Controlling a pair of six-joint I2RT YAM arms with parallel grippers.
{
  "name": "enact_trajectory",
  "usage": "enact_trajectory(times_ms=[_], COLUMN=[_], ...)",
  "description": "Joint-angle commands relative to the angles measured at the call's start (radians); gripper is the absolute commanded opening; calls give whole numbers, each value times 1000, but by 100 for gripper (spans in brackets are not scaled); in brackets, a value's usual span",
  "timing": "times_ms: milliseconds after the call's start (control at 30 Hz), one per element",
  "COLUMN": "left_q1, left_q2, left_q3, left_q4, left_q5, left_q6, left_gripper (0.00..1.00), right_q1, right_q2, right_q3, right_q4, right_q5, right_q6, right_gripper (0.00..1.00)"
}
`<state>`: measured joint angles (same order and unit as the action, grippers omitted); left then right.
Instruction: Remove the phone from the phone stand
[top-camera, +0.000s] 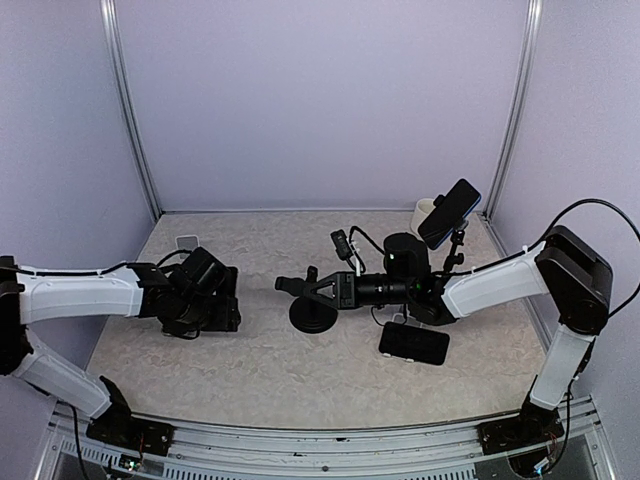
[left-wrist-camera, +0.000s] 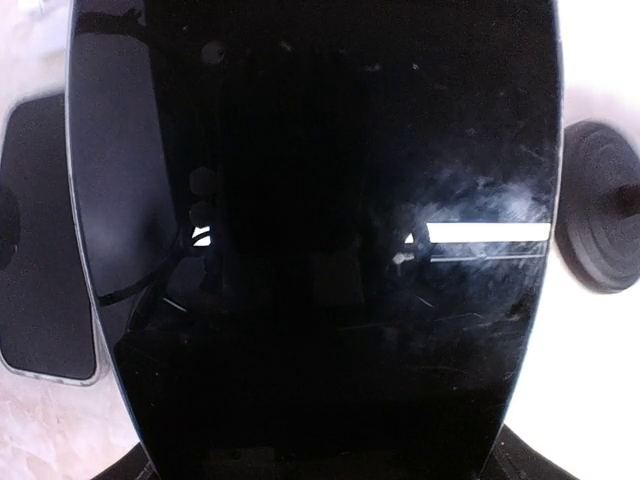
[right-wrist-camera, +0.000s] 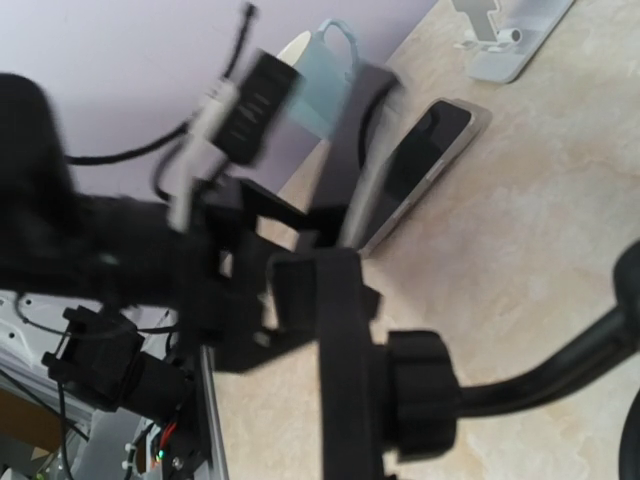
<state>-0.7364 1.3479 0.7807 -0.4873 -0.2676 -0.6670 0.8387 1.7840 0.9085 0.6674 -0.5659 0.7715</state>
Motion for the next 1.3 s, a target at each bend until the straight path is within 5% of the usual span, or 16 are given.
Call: enact_trajectory(times_ms=[0, 600, 1000, 1267], left_q1=[-13, -57, -78, -86], left_q2=[68, 267, 301, 272], left_q3=[20, 48, 78, 61], left_q4=[34, 101, 91, 103], left_q5=[-10, -21, -33, -40], left_q6=[-34, -64, -75, -74], left_gripper=[24, 31, 53, 81], right_q1=[-16, -16, -15, -15], right_q2=[14, 15, 10, 11], right_q3=[3, 6, 0, 0], right_q4=[-90, -83, -83, -81], right_q5=[12, 7, 12, 14], right_q6=[6, 3, 5, 9], right_gripper=[0, 0, 0, 0])
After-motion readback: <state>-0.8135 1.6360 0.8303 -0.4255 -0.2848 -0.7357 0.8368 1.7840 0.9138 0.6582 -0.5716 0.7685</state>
